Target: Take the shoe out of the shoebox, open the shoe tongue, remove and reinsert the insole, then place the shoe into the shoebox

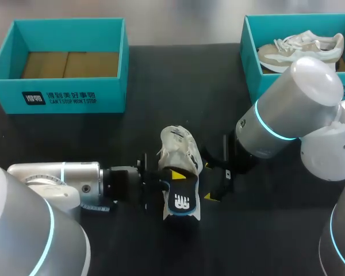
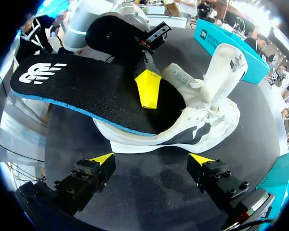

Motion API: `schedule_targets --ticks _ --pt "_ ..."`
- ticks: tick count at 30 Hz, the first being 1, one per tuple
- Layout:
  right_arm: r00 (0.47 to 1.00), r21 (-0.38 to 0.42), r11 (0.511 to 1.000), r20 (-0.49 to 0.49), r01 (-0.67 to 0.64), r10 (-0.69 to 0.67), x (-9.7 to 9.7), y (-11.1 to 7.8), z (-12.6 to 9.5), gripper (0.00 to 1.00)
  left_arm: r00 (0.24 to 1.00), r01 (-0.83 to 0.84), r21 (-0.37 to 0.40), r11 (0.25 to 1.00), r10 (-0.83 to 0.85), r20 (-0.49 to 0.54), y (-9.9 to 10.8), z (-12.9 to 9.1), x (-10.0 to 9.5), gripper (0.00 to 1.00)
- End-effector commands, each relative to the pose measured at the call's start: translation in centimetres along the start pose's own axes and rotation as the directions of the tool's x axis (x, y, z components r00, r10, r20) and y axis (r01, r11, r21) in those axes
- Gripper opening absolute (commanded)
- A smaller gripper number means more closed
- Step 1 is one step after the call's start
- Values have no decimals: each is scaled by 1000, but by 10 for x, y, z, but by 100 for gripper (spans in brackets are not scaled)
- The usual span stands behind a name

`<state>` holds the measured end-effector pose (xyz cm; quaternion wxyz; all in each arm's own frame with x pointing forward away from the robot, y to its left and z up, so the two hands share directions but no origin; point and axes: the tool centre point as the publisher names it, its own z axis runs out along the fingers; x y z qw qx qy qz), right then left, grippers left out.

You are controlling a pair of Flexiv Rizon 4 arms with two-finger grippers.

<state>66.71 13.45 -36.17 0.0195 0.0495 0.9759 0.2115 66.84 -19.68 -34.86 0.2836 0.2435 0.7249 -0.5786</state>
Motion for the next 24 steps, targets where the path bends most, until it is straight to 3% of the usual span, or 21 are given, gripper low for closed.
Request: schedule_targets --ticks 1,14,18,24 --pt "1000 -1 1000 2 0 0 1 -1 1 100 1000 4 9 1000 -5 9 3 3 2 0" --pt "1000 -1 1000 2 0 0 1 -1 1 100 999 45 56 997 -46 22 -9 -1 -2 0" --pt "1000 -1 1000 2 0 0 1 -1 1 100 999 46 60 997 -47 22 -11 -1 -3 13" --pt "1000 -1 1000 2 0 0 1 -1 1 100 999 45 67 997 -46 18 -14 0 -5 20"
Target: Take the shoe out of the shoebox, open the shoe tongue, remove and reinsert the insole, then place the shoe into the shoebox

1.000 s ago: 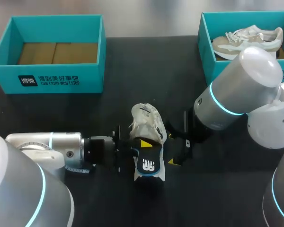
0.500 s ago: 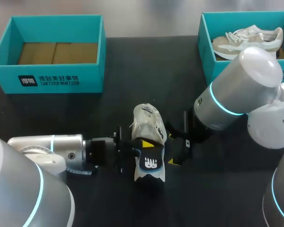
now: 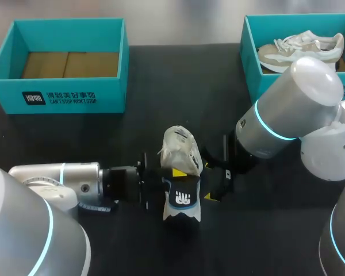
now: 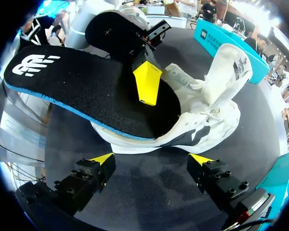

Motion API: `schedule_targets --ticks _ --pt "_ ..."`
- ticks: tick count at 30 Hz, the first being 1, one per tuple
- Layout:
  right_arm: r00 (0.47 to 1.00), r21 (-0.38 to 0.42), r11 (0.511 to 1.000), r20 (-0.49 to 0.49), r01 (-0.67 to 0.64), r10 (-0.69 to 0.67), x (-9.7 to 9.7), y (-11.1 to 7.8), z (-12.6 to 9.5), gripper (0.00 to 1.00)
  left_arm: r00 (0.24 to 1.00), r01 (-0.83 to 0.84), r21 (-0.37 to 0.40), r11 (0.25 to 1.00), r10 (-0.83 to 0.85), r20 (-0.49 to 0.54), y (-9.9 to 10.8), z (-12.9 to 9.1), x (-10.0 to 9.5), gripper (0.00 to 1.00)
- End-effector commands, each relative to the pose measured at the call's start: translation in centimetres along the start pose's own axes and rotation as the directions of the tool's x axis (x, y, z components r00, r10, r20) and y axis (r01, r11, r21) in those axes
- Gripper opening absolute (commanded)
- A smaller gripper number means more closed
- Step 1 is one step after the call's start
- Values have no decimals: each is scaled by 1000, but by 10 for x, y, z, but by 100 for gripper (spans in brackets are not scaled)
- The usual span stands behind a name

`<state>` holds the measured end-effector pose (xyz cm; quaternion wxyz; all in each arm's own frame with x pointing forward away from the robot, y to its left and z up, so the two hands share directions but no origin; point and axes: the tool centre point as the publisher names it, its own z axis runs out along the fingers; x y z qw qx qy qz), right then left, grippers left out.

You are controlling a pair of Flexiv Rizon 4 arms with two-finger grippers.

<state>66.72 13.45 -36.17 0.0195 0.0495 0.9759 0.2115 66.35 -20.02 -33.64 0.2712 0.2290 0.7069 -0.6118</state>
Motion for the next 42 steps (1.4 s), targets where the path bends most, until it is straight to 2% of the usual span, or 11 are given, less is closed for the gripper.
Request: schedule_targets --ticks 1,8,26,29,30,31,36,42 --pt "1000 -1 1000 2 0 0 1 -1 1 100 1000 0 0 1000 0 -7 -2 0 0 21" --pt "1000 -1 1000 2 0 0 1 -1 1 100 1000 -5 5 1000 6 -9 -7 3 0 26" --pt "1000 -1 1000 2 0 0 1 -1 1 100 999 -34 15 999 34 -7 -24 9 -9 31" --pt "1000 -1 1000 2 0 0 1 -1 1 100 999 -43 20 999 44 -13 -28 10 -9 22" --pt "1000 -1 1000 2 0 0 1 -1 1 100 999 -47 20 999 47 -15 -29 10 -8 15" --pt "1000 -1 1000 2 0 0 1 -1 1 100 999 -49 20 999 49 -15 -30 10 -8 0" --pt "1000 -1 1000 2 0 0 1 -1 1 100 994 -107 25 994 107 -28 -32 10 -5 0" --pt "1000 -1 1000 2 0 0 1 -1 1 100 987 -149 33 988 151 -53 -20 10 3 0"
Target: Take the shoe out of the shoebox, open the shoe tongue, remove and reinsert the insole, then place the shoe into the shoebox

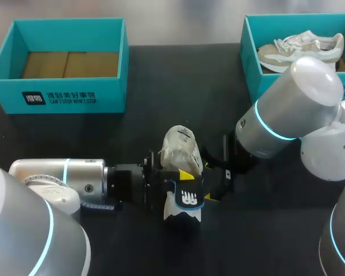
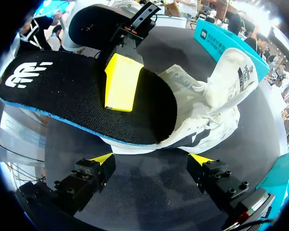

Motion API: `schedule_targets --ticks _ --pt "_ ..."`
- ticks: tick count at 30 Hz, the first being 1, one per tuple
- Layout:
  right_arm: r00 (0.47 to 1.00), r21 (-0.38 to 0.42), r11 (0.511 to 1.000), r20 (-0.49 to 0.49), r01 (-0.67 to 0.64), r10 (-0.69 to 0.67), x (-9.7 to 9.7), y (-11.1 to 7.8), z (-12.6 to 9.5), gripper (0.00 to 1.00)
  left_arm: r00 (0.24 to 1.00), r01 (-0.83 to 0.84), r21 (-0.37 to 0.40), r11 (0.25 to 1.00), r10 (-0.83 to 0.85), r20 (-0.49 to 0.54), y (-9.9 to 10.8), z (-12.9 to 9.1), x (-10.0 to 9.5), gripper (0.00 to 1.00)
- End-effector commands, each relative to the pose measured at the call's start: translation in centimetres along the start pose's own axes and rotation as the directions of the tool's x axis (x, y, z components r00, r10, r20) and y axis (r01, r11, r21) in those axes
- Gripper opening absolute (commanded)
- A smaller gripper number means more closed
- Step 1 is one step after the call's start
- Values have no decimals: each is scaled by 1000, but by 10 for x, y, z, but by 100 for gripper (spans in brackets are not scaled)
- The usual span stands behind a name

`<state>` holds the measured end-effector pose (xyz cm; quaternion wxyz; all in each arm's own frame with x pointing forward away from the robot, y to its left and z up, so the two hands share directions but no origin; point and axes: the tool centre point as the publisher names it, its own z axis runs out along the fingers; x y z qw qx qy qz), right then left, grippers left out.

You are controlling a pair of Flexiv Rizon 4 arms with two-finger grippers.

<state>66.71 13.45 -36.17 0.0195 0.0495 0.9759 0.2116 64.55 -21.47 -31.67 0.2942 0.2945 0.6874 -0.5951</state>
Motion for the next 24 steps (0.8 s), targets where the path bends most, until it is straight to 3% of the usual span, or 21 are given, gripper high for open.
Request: schedule_targets --ticks 1,9,24 --pt "1000 -1 1000 2 0 0 1 -1 1 100 1000 -13 4 1000 13 -12 9 0 5 0" --pt "1000 -1 1000 2 0 0 1 -1 1 100 998 -55 -3 999 54 -44 20 3 5 0" --pt "1000 -1 1000 2 0 0 1 -1 1 100 995 -92 -92 991 87 -58 40 6 9 0"
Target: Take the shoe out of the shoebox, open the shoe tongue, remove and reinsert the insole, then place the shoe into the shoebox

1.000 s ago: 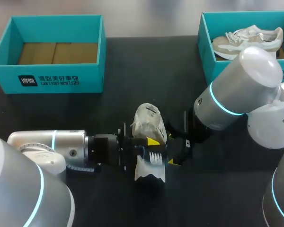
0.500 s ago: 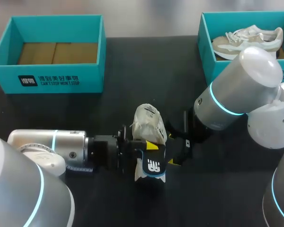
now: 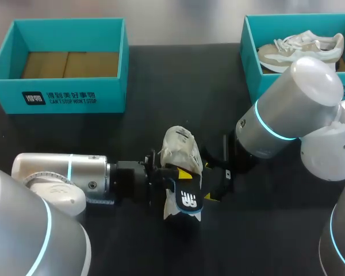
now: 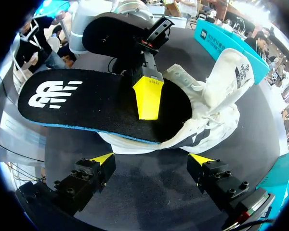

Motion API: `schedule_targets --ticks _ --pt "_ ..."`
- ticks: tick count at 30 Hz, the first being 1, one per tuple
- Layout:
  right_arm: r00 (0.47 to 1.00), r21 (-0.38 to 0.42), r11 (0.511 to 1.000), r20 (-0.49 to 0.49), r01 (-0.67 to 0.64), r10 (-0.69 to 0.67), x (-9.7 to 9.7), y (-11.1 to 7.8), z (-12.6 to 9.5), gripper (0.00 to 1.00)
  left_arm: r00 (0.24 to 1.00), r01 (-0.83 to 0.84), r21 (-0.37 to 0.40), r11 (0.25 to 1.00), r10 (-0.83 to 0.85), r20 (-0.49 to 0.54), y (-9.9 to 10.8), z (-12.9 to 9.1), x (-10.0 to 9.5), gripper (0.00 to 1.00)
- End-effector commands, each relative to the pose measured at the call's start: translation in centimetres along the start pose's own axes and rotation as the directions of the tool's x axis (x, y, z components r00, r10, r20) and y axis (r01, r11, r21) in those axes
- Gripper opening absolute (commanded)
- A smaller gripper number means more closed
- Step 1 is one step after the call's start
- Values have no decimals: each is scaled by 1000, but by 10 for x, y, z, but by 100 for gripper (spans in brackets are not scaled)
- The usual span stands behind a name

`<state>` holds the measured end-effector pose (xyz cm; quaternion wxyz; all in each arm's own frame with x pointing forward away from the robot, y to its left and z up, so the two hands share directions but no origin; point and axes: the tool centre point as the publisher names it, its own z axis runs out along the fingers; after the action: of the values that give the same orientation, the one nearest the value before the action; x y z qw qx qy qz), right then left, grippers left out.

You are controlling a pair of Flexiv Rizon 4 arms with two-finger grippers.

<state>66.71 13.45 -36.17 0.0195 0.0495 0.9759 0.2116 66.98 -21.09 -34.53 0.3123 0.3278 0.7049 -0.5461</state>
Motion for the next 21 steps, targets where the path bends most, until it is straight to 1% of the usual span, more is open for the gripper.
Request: schedule_targets --ticks 1,3,5,10,11,12,14,16,18,21 --pt "1000 -1 1000 2 0 0 1 -1 1 100 1000 -3 -18 1000 3 0 4 4 3 0" --pt "1000 -1 1000 2 0 0 1 -1 1 100 1000 2 -16 1000 -2 3 5 3 3 0" --pt "1000 -1 1000 2 0 0 1 -1 1 100 1000 18 2 1000 -18 13 6 1 2 0" --pt "1000 -1 1000 2 0 0 1 -1 1 100 998 52 29 998 -53 30 -1 -3 -1 0" --pt "1000 -1 1000 2 0 0 1 -1 1 100 998 58 34 998 -59 32 -3 -4 -2 14" --pt "1000 -1 1000 2 0 0 1 -1 1 100 998 58 33 998 -60 32 -5 -5 -3 31" --pt "1000 -1 1000 2 0 0 1 -1 1 100 996 81 40 996 -82 42 -9 -7 -4 36" --pt "1000 -1 1000 2 0 0 1 -1 1 100 995 81 45 996 -84 46 -13 -10 -6 44" --pt "1000 -1 1000 2 0 0 1 -1 1 100 994 89 54 995 -92 52 -18 -12 -8 44" --pt "1000 -1 1000 2 0 0 1 -1 1 100 994 93 29 995 -94 52 -24 -14 -11 40"
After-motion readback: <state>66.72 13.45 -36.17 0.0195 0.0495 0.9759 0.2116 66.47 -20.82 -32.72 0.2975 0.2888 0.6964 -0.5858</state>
